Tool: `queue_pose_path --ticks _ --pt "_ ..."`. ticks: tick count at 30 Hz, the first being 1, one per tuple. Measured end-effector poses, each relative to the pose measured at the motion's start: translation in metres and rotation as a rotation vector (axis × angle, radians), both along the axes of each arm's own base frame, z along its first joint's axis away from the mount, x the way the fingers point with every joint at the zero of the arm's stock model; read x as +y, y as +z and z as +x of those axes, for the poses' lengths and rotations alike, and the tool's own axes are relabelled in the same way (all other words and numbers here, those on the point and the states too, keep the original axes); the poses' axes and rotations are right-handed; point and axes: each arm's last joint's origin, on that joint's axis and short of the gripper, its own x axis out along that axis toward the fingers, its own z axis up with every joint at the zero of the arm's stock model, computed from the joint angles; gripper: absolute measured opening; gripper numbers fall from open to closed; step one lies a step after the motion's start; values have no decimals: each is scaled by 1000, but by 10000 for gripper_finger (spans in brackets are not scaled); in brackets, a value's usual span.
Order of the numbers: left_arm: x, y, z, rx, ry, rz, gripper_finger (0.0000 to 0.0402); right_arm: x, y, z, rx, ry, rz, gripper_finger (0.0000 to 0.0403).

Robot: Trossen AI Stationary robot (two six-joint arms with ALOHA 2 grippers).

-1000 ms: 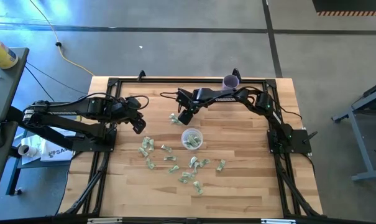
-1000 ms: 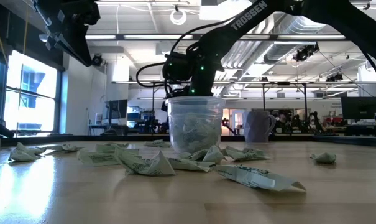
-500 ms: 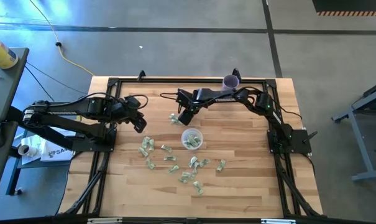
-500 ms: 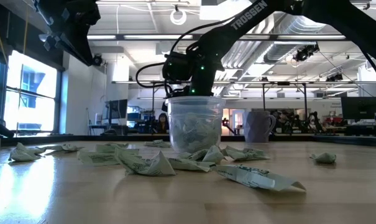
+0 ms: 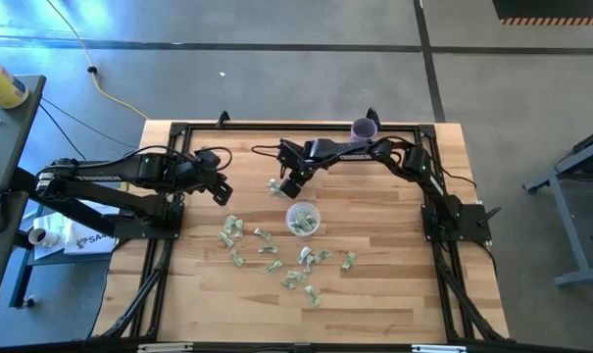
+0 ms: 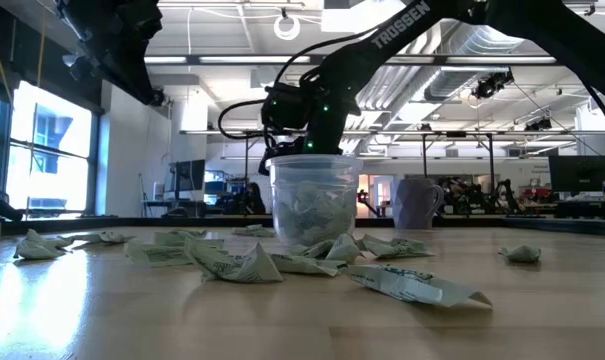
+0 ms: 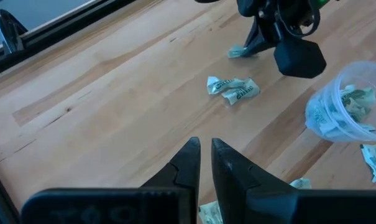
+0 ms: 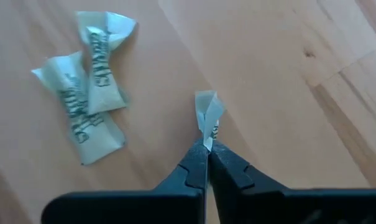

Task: Pick and place Stevia / Truvia into bins
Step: Put the green stevia packet into the transparent container

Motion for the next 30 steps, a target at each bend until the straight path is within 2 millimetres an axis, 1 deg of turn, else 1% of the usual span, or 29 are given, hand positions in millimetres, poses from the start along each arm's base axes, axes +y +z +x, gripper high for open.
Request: queue_pose_path --ticks 2,4,6,11,14,17,20,22,24,27,30 --pt "0 0 0 3 0 1 74 3 5 2 -5 -10 14 4" --pt "0 -1 -1 15 -3 2 74 7 19 8 -40 -2 19 3" --pt "0 -2 -3 43 -18 11 74 14 36 14 -71 15 10 2" --pt "0 -2 -4 88 -65 59 74 36 88 28 -116 77 -14 1" --pt "0 -2 -4 115 -106 89 74 52 116 27 -89 142 -9 1" --pt "0 -2 -4 142 -149 119 74 72 133 21 -36 222 25 1" --pt "1 -2 -3 161 -190 146 74 94 139 13 42 241 100 1" --pt "1 -1 -3 168 -215 165 74 110 138 8 107 242 145 1" --pt "1 -1 -2 169 -233 179 74 128 135 6 155 247 147 1" --pt "1 0 -1 182 -262 195 74 148 124 6 187 224 128 1" --pt "0 -1 0 197 -290 201 74 157 106 3 254 145 101 8"
